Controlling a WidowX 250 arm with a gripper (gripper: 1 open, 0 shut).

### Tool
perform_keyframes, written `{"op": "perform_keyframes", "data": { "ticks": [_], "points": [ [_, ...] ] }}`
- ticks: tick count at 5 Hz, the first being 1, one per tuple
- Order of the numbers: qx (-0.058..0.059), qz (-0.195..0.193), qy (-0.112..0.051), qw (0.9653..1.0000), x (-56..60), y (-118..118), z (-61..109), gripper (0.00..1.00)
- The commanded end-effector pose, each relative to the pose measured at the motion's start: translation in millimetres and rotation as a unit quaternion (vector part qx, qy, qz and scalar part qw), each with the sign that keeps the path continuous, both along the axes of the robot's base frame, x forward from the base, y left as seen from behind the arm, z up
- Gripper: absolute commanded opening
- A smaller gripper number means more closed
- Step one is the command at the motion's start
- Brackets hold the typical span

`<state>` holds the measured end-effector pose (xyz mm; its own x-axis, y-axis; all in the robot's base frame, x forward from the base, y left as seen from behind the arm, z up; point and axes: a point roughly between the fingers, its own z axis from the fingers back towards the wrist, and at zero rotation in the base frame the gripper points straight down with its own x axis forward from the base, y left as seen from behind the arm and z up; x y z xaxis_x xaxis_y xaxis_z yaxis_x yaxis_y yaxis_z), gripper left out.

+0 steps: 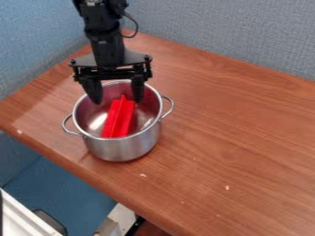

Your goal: Put the red object in the metal pot

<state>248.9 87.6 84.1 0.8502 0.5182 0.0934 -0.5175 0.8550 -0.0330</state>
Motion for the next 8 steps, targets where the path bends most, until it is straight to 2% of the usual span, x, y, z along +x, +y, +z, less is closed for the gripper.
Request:
{"op": "perform_keyframes", "data": {
  "ticks": [1,2,4,6,8],
  "points": [
    [0.005,-0.028,-0.021,0.9994,9.7,6,15.8,1.0],
    [0.0,-0.061,-0.022,0.9979,12.0,6,19.0,1.0],
    [0.007,-0.013,-0.024,0.9996,14.2,-1,-4.8,1.0],
    [0.007,-0.028,-0.025,0.9993,15.8,0,-10.4,1.0],
    [0.004,-0.055,-0.021,0.9982,16.9,3,-8.3,1.0]
  ]
}}
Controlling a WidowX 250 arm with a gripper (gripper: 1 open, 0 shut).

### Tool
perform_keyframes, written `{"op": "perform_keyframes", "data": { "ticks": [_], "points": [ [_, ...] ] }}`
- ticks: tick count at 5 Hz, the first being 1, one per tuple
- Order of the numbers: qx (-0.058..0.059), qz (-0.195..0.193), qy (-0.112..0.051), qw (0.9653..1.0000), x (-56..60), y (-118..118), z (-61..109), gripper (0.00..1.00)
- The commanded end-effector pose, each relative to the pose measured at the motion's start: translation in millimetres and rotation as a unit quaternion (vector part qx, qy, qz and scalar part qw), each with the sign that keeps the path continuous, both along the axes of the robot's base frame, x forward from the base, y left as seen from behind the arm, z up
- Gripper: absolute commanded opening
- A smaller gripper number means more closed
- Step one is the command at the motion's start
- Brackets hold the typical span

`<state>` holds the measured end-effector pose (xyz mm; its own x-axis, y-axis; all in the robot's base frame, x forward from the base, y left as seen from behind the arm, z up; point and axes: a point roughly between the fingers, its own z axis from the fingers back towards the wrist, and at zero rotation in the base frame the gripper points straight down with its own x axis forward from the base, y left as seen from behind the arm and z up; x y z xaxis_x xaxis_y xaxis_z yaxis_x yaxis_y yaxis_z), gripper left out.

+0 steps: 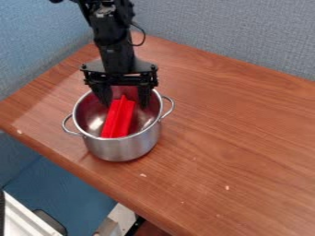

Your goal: Put the red object in the metal pot

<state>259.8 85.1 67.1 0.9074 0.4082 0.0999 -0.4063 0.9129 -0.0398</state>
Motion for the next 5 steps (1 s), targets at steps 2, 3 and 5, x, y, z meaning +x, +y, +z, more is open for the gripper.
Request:
{"op": "perform_keyframes", "data": {
  "ticks": [2,3,5],
  "points": [
    [0.0,0.01,-0.01,0.9999,-0.3,10,0.0,0.0],
    [-0.001,0.027,-0.002,0.9996,-8.5,12,-11.4,1.0],
    [0.003,0.014,0.007,0.9999,1.3,14,-5.6,0.0]
  ]
}}
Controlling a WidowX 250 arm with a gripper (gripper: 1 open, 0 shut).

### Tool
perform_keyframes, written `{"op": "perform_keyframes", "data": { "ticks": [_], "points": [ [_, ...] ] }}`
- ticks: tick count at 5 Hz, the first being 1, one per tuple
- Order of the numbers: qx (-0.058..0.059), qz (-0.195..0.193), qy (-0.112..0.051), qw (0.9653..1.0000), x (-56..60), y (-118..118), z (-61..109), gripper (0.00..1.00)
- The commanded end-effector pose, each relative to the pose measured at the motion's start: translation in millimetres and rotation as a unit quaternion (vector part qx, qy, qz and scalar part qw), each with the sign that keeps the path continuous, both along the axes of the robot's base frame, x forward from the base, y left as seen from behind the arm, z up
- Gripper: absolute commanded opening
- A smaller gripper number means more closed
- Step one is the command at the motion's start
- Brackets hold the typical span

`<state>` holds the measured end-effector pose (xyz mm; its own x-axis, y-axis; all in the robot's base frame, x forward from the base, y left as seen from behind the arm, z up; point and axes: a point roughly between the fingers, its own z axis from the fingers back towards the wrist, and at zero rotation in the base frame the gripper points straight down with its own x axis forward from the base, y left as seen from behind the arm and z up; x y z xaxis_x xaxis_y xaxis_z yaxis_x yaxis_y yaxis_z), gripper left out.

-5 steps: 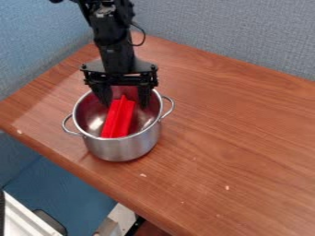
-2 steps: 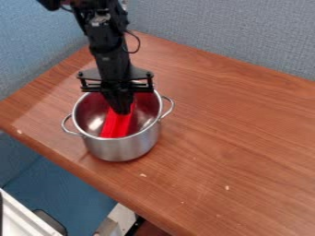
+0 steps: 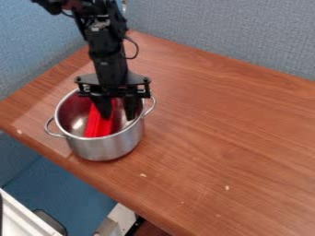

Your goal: Put the red object in the metal pot

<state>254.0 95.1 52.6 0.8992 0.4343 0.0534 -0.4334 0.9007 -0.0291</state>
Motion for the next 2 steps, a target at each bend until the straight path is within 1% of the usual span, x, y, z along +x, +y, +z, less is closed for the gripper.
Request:
{"op": "perform_keyframes", "data": {
  "ticks": [1,2],
  "points": [
    [0.009,0.003,-0.016,0.9998,7.5,10.7,7.5,0.0],
    [0.004,0.007,-0.014,0.9999,7.4,15.6,9.8,0.0]
  ]
}}
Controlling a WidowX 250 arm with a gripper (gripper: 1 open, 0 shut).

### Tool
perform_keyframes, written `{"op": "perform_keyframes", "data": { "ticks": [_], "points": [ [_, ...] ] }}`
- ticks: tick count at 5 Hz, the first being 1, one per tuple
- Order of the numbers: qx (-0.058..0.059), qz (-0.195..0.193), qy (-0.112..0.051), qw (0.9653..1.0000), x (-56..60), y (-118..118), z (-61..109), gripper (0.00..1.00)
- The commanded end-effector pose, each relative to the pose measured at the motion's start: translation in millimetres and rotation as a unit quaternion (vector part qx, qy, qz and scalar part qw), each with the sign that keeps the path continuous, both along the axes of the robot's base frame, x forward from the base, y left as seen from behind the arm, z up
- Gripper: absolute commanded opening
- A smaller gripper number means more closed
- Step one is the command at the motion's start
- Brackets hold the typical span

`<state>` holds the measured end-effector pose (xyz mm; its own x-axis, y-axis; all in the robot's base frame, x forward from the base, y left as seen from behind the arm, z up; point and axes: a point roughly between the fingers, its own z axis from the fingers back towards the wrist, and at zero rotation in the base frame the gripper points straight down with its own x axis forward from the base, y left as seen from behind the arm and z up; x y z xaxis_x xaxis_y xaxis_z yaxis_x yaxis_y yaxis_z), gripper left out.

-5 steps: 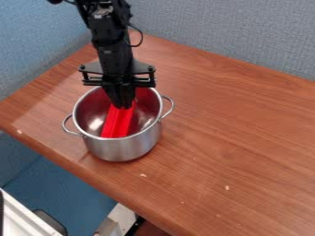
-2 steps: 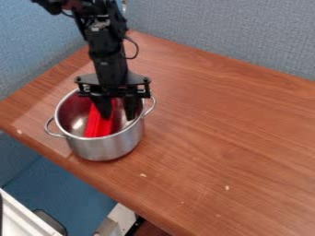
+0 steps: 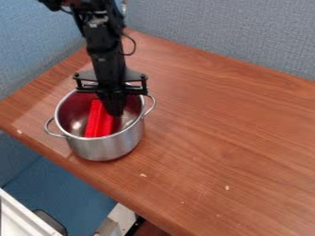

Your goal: Put the red object in the metal pot

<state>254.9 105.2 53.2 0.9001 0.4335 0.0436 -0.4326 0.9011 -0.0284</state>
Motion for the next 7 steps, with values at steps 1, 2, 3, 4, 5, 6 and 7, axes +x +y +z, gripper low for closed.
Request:
{"op": "perform_keyframes", "data": {
  "ticks": [1,2,3,4,5,6,7],
  "points": [
    [0.006,0.014,-0.017,0.9997,8.6,12,11.0,0.0],
    [0.009,0.031,-0.014,0.9994,2.1,13,24.4,1.0],
    [0.01,0.048,-0.011,0.9987,-4.8,13,38.1,1.0],
    [0.006,0.049,-0.017,0.9986,7.0,14,41.6,1.0],
    [-0.002,0.054,-0.035,0.9979,18.4,14,58.8,1.0],
    [-0.013,0.027,-0.055,0.9981,18.1,14,85.4,1.0],
    [-0.022,-0.017,-0.073,0.997,14.6,12,109.4,1.0]
  ]
}}
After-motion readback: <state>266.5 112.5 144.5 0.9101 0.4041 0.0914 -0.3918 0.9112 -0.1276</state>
